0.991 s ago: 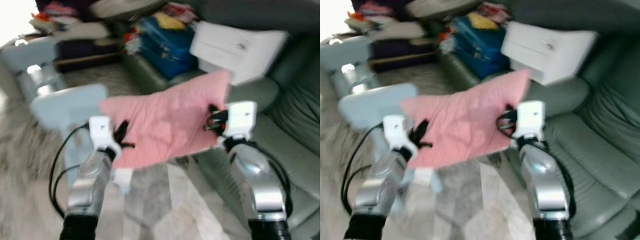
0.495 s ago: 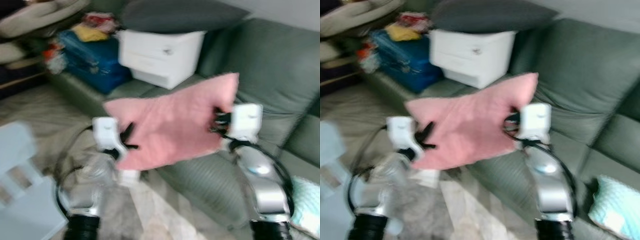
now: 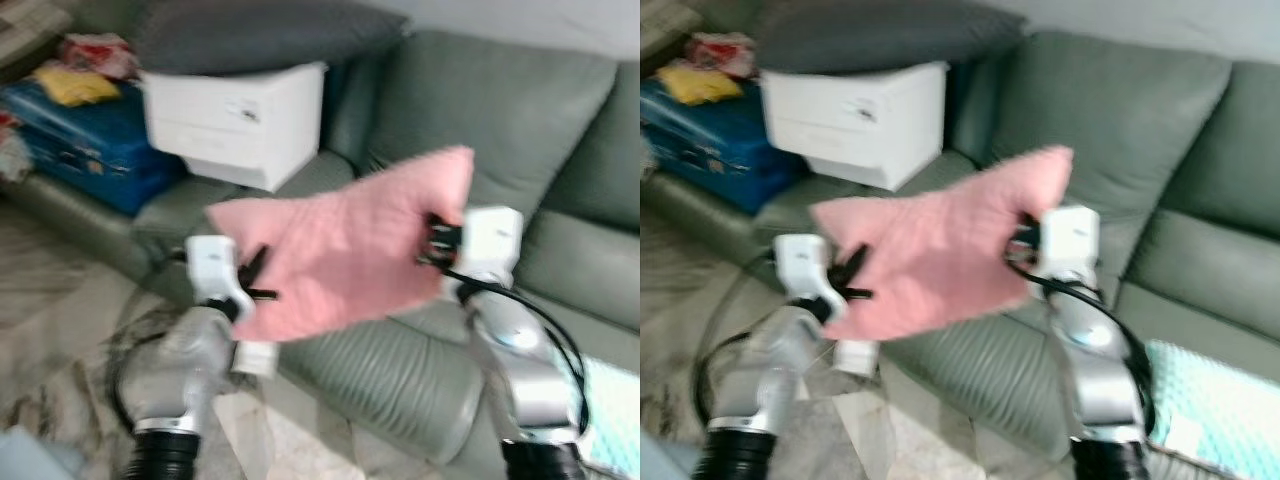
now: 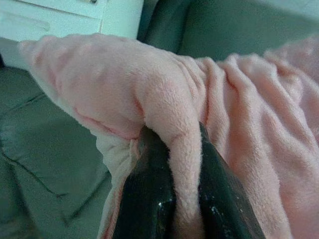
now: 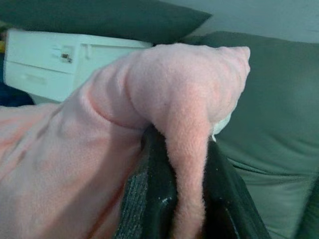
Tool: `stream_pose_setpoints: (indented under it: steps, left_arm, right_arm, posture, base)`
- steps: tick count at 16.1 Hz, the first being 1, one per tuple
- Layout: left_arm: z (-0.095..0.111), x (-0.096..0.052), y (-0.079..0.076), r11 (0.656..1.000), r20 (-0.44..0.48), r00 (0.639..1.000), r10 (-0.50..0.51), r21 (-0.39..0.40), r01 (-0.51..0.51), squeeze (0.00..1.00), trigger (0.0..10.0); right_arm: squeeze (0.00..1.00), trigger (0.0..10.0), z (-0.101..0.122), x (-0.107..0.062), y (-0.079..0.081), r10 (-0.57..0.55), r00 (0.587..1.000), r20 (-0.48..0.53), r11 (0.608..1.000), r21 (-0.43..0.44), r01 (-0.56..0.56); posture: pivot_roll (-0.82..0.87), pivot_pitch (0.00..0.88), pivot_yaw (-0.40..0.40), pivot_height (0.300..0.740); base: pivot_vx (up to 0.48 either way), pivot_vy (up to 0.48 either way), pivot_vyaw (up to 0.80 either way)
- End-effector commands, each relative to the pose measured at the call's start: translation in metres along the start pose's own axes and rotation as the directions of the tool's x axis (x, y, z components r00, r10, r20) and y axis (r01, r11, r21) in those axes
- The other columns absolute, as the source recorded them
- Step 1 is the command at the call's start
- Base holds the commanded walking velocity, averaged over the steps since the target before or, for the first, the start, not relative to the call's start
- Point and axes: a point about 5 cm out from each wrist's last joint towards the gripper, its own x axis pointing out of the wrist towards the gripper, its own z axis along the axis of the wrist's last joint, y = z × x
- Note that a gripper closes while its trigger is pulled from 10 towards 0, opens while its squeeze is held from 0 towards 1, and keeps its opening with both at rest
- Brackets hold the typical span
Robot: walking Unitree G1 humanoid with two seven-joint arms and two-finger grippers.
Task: Move the pillow to the sofa
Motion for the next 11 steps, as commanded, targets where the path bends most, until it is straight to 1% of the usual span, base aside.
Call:
stream_pose_setpoints:
  steps: [1, 4, 5, 8, 9, 11]
  left_arm:
    - [0.0046, 0.0042, -0.0117, 0.999, 0.016, 0.999, -0.04, 0.006, 0.04, 0.0, 10.0]
    - [0.0037, 0.0043, -0.0114, 0.999, 0.007, 0.999, -0.042, 0.011, 0.041, 0.0, 10.0]
    - [0.0026, 0.0045, -0.0113, 0.999, -0.002, 0.999, -0.036, 0.008, 0.036, 0.0, 10.0]
    - [0.0025, 0.0065, -0.0174, 0.999, -0.004, 0.999, -0.051, -0.016, 0.051, 0.0, 10.0]
    - [0.0033, 0.0068, -0.0177, 0.998, 0.0, 0.998, -0.059, -0.002, 0.059, 0.0, 10.0]
    - [0.0037, 0.0071, -0.0172, 0.998, -0.003, 0.998, -0.06, 0.006, 0.06, 0.0, 10.0]
  right_arm:
    - [0.0, 10.0, 0.0062, -0.0004, -0.0071, -0.025, 0.999, 0.026, 1.0, -0.008, 0.025]
    - [0.0, 10.0, 0.006, -0.0001, -0.0064, -0.024, 0.999, 0.026, 1.0, -0.009, 0.024]
    - [0.0, 10.0, 0.0058, -0.0001, -0.0062, -0.024, 0.999, 0.026, 1.0, -0.009, 0.024]
    - [0.0, 10.0, 0.0057, 0.0005, -0.0055, -0.022, 0.999, 0.027, 1.0, -0.009, 0.022]
    - [0.0, 10.0, 0.0057, 0.0006, -0.0055, -0.022, 0.999, 0.027, 1.0, -0.009, 0.022]
    - [0.0, 10.0, 0.0056, 0.0003, -0.0058, -0.024, 0.999, 0.028, 1.0, -0.005, 0.024]
  posture:
    - [-0.13, 0.0, 0.015, 0.74]
    - [-0.13, 0.0, 0.015, 0.74]
    - [-0.13, 0.0, 0.015, 0.74]
    - [-0.13, 0.0, 0.016, 0.74]
    - [-0.13, 0.0, 0.017, 0.74]
    - [-0.13, 0.0, 0.019, 0.74]
  base:
    - [0.424, 0.0, 0.0]
    - [0.38, 0.0, 0.0]
    - [0.0, 0.0, 0.0]
    - [0.0, 0.0, 0.0]
    - [0.0, 0.0, 0.0]
    - [0.0, 0.48, 0.0]
